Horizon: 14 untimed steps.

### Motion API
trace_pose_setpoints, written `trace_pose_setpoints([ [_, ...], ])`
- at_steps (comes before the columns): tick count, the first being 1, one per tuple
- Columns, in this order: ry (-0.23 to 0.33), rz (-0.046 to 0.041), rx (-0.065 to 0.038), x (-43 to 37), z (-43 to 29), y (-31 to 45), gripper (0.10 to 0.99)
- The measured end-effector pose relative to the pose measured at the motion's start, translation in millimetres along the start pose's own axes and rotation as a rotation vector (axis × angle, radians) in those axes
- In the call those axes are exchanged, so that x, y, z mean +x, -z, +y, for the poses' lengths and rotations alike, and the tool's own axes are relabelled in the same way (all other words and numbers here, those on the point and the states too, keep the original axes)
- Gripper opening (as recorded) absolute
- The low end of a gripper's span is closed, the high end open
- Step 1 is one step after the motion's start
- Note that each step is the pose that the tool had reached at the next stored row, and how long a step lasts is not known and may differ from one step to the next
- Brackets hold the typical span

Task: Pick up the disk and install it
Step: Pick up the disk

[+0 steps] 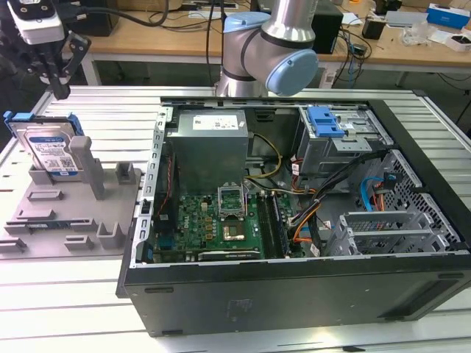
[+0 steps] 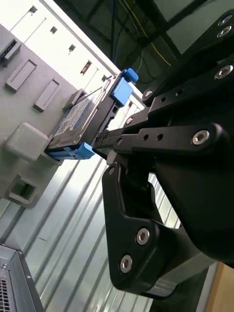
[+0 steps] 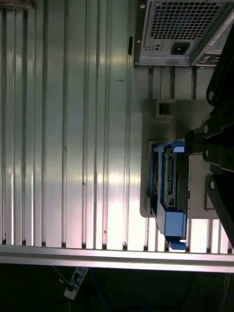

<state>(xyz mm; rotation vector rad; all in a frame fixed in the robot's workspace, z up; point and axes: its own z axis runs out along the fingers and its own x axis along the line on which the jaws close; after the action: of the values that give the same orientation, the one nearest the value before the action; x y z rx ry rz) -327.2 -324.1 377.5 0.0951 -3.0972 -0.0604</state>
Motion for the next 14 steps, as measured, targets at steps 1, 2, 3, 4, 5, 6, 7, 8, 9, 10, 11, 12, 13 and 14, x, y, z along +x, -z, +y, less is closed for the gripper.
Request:
trace_pose_setpoints([
  [1, 0.020, 0.0008, 0.001, 0.0, 0.0, -0.1, 0.106],
  [2, 0.051, 0.0021, 0.002, 0.0, 0.0, -0.3, 0.106],
  [3, 0.103, 0.0042, 0.004, 0.0, 0.0, -0.9, 0.106],
  [4, 0.149, 0.0060, 0.006, 0.0, -0.1, -1.5, 0.106],
  [5, 0.185, 0.0075, 0.008, 0.0, -0.1, -2.0, 0.106],
  [6, 0.214, 0.0088, 0.009, -0.1, -0.1, -2.4, 0.114],
  [7, 0.235, 0.0095, 0.010, -0.1, -0.1, -2.7, 0.169],
  [8, 0.252, 0.0102, 0.010, -0.1, -0.1, -2.9, 0.169],
  [9, 0.277, 0.0111, 0.011, -0.1, -0.1, -3.1, 0.235],
  [10, 0.297, 0.0119, 0.012, -0.1, -0.1, -3.3, 0.235],
  [11, 0.329, 0.0133, 0.014, -0.1, -0.1, -3.5, 0.416],
  [12, 0.361, 0.0144, 0.015, -0.1, -0.1, -3.8, 0.475],
  [13, 0.380, 0.0150, 0.016, -0.1, -0.1, -4.0, 0.475],
  [14, 0.400, 0.0159, 0.017, -0.1, -0.1, -4.2, 0.475],
])
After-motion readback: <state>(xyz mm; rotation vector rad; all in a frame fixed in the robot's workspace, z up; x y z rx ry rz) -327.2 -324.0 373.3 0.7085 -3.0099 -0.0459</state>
